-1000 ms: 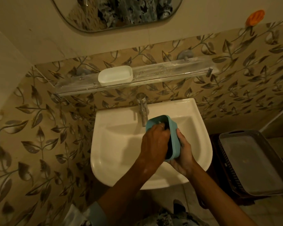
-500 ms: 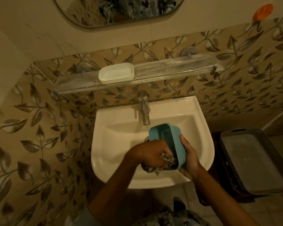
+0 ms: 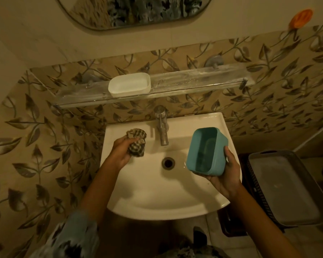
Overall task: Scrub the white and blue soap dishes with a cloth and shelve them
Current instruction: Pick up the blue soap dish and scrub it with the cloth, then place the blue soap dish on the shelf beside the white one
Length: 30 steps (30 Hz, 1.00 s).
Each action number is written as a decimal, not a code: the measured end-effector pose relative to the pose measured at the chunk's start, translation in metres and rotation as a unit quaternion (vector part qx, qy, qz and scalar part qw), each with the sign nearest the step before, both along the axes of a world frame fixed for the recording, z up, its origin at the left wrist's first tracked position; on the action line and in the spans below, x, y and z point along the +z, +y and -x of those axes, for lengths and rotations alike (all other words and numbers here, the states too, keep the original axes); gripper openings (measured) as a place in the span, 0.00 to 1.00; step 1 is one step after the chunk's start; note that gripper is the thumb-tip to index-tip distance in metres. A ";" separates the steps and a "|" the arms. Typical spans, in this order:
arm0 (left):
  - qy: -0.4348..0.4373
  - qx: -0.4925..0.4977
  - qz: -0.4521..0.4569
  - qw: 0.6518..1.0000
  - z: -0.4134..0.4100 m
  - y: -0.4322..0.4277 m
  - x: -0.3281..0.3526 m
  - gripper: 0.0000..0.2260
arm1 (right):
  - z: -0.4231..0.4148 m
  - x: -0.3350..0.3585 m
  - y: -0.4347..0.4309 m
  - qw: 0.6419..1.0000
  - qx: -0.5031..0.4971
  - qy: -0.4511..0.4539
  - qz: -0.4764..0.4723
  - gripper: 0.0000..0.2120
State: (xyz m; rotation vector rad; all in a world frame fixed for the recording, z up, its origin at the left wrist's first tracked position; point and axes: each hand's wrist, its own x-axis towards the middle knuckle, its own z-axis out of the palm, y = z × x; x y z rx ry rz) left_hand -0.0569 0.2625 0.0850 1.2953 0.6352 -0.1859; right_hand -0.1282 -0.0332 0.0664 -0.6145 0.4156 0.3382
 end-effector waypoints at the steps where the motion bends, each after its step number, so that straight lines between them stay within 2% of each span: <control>1: -0.005 0.009 -0.028 1.000 -0.012 0.002 -0.003 0.17 | 0.001 0.001 0.000 1.000 0.001 0.002 -0.004 0.30; 3: -0.027 -0.015 -0.156 0.987 -0.038 0.006 -0.007 0.17 | 0.005 0.003 0.000 1.000 0.005 0.002 -0.009 0.30; 5: -0.068 -0.082 -0.312 0.944 -0.059 0.007 -0.006 0.18 | 0.009 0.003 -0.001 1.000 0.002 0.007 -0.018 0.30; 6: -0.101 -0.115 -0.359 0.920 -0.068 0.007 -0.007 0.17 | 0.011 0.003 -0.002 1.000 -0.003 0.011 -0.022 0.30; 9: -0.223 -0.181 -0.425 0.858 -0.084 0.004 -0.009 0.16 | 0.018 0.001 0.000 0.999 -0.016 0.030 -0.028 0.29; 11: -0.275 -0.214 -0.472 0.810 -0.095 0.005 -0.020 0.16 | 0.025 -0.001 0.002 0.998 -0.020 0.039 -0.042 0.28; 12: -0.266 -0.248 -0.505 0.783 -0.100 0.007 -0.026 0.16 | 0.028 -0.001 0.002 0.998 -0.018 0.042 -0.045 0.28; 15: -0.107 -0.368 -0.605 0.698 -0.098 0.009 -0.052 0.19 | 0.037 0.001 0.001 0.998 -0.008 0.046 -0.045 0.28; 16: -0.076 -0.370 -0.610 0.697 -0.092 0.009 -0.058 0.20 | 0.039 0.001 0.000 0.998 -0.011 0.047 -0.045 0.28; 17: -0.065 -0.354 -0.598 0.716 -0.086 0.008 -0.061 0.20 | 0.041 0.002 0.000 0.998 -0.016 0.050 -0.044 0.28; 18: -0.075 -0.338 -0.584 0.734 -0.082 0.007 -0.061 0.20 | 0.041 0.002 0.000 0.997 -0.023 0.055 -0.043 0.28; 22: -0.116 -0.343 -0.549 0.753 -0.066 0.004 -0.049 0.27 | 0.041 0.005 0.006 0.996 -0.014 0.065 -0.063 0.28; 26: -0.196 -0.253 -0.511 0.798 -0.030 -0.021 -0.031 0.20 | 0.034 0.010 0.018 0.995 0.001 0.051 -0.082 0.27; 28: -0.233 -0.236 -0.463 0.822 -0.003 -0.034 -0.022 0.15 | 0.028 0.013 0.025 0.995 -0.009 0.037 -0.091 0.25; 30: -0.227 -0.223 -0.390 0.864 0.026 -0.048 -0.012 0.13 | 0.021 0.016 0.030 0.994 -0.025 0.017 -0.103 0.23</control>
